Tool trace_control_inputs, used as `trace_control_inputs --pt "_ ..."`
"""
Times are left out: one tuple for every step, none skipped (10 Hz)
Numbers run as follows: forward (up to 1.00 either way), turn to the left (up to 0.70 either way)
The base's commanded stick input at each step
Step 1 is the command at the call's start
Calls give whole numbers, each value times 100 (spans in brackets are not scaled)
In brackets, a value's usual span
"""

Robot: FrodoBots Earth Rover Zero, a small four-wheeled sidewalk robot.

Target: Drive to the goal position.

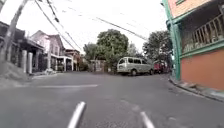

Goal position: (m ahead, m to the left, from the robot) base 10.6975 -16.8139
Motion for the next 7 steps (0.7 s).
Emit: trace_control_inputs --pt "70 0" --pt "70 0" --pt "70 0" --pt "70 0" --pt "70 0" --pt "70 0" --pt "70 0"
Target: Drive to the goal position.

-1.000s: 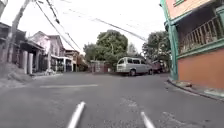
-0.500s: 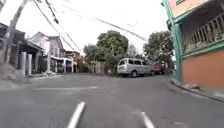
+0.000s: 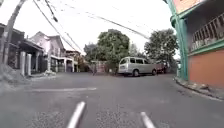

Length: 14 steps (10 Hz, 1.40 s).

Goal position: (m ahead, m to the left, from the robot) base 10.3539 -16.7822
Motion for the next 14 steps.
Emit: trace_control_inputs --pt "70 0" --pt "70 -10" --pt "70 -35" --pt "70 -35" --pt "70 -35" --pt "70 -35" --pt "70 -35" --pt "70 -35" --pt "70 -35" --pt "70 -35" --pt "70 -35" --pt "70 -35" --pt "70 -35" --pt "70 -35"
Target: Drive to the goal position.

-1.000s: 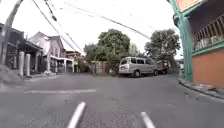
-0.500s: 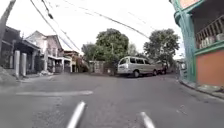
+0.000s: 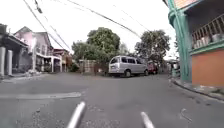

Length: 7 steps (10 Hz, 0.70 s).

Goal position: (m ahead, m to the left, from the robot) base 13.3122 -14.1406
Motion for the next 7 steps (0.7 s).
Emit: trace_control_inputs --pt "70 -35" --pt "70 -35" --pt "70 -35" --pt "70 -28" --pt "70 -10" --pt "70 0" --pt "70 0"
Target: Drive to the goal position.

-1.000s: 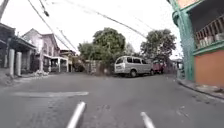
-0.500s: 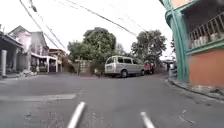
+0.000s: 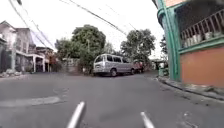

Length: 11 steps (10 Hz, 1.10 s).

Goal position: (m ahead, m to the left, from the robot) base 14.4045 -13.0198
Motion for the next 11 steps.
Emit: trace_control_inputs --pt "70 0" --pt "70 0" --pt "70 0" --pt "70 0" --pt "70 0" --pt "70 0" --pt "70 0" --pt "70 0" --pt "70 0" --pt "70 0" --pt "70 0"
